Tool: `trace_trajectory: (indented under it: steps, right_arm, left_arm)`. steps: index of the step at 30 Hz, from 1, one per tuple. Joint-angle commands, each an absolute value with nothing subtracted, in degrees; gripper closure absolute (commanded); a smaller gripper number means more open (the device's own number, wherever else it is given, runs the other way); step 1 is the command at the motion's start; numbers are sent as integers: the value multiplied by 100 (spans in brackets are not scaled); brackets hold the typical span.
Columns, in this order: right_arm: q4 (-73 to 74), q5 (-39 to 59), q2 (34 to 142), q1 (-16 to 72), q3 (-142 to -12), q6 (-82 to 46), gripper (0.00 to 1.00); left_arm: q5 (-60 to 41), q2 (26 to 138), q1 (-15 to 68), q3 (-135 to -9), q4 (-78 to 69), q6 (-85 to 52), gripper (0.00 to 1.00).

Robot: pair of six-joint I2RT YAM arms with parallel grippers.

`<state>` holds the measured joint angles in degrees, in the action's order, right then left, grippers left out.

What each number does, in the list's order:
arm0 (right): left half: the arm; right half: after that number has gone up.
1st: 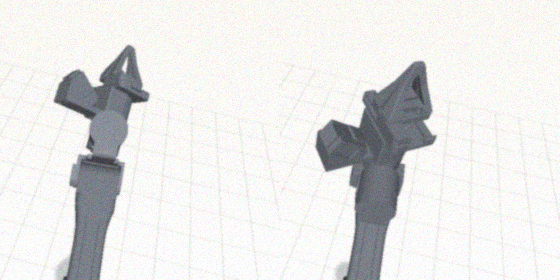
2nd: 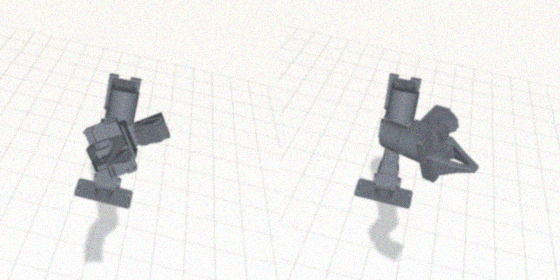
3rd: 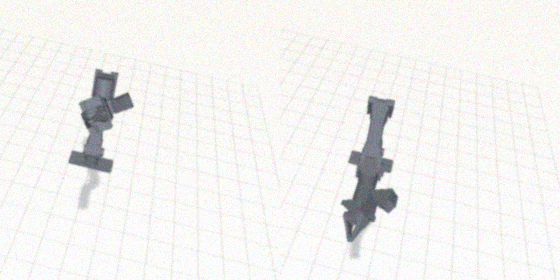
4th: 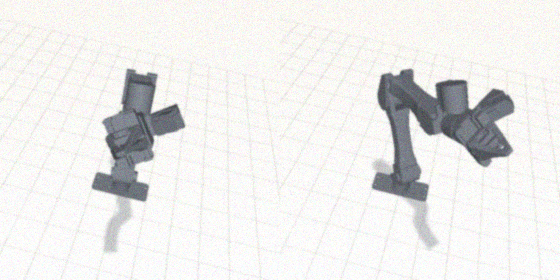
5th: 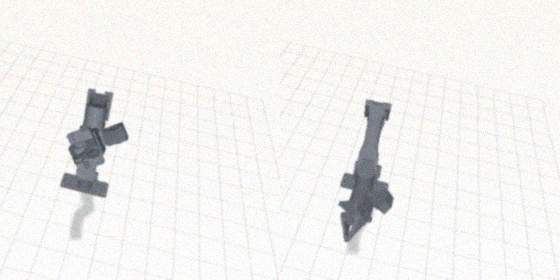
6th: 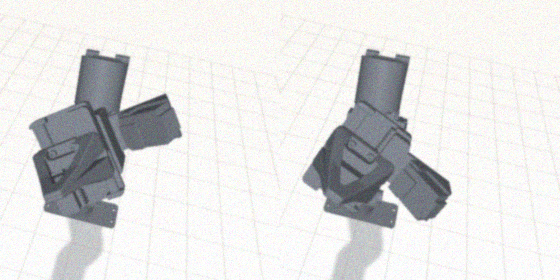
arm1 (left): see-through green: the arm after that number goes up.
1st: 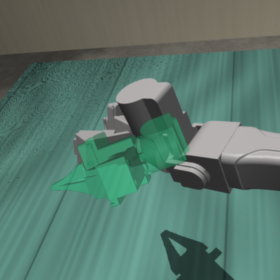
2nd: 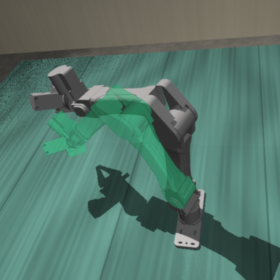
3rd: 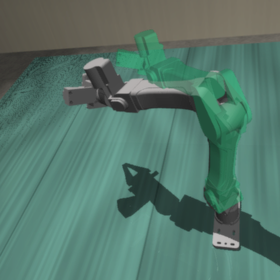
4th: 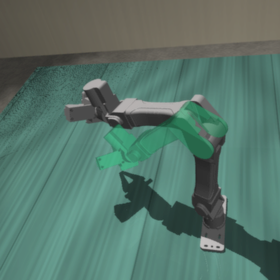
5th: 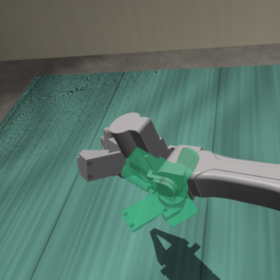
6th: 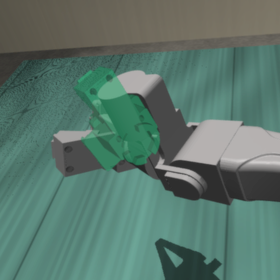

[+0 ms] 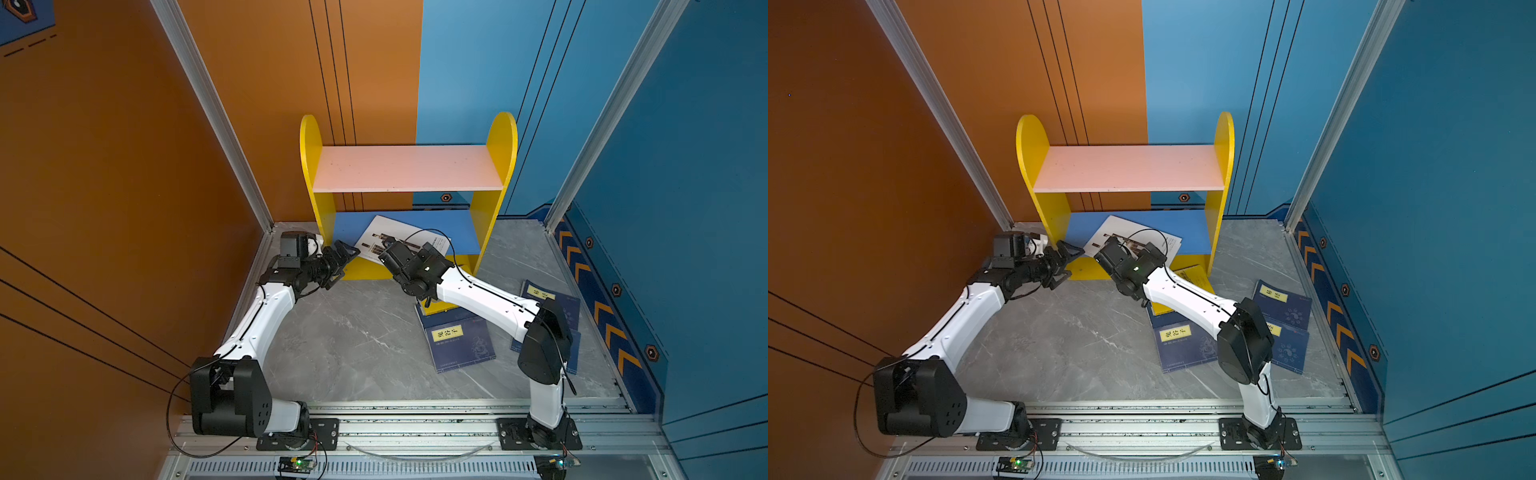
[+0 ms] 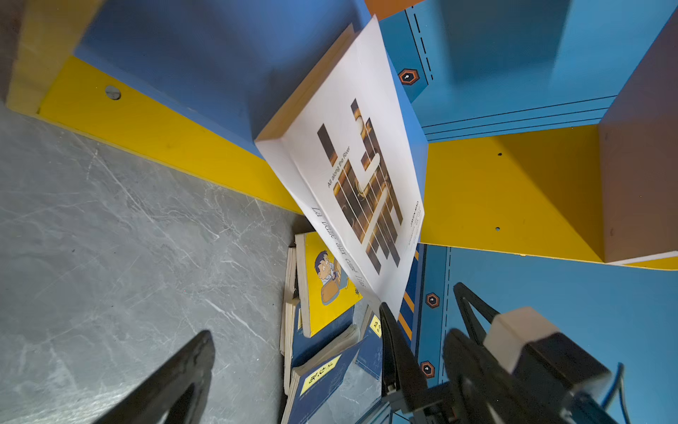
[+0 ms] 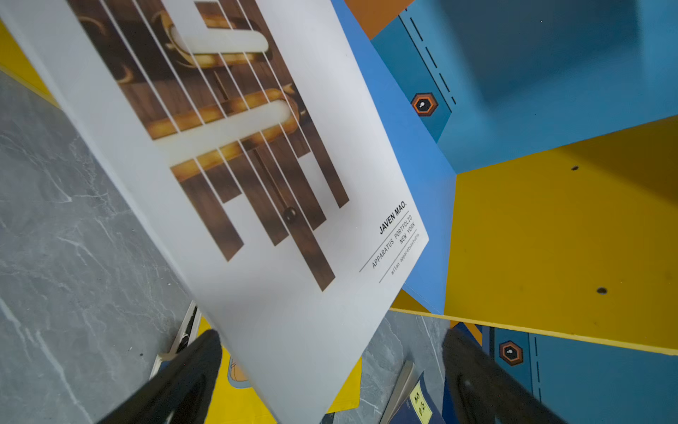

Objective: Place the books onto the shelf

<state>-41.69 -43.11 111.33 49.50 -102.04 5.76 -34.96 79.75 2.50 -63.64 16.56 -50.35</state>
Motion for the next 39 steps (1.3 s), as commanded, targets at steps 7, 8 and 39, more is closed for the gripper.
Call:
trace_trajectory:
  steps: [7, 8, 39]
  right_arm:
    - [-4412, -4309, 11132, 4509, -10045, 44, 4]
    - [-4412, -4263, 11121, 4435, -10034, -8, 4]
    - [-4854, -2715, 9702, 4676, -8981, -2273, 0]
  left_arm:
    - [-3342, 8085, 333, -6739, 1836, -4799, 2]
    - [-3333, 8104, 347, -6762, 1836, -4799, 2]
    - [-3239, 8670, 482, -7515, 2046, -4475, 1]
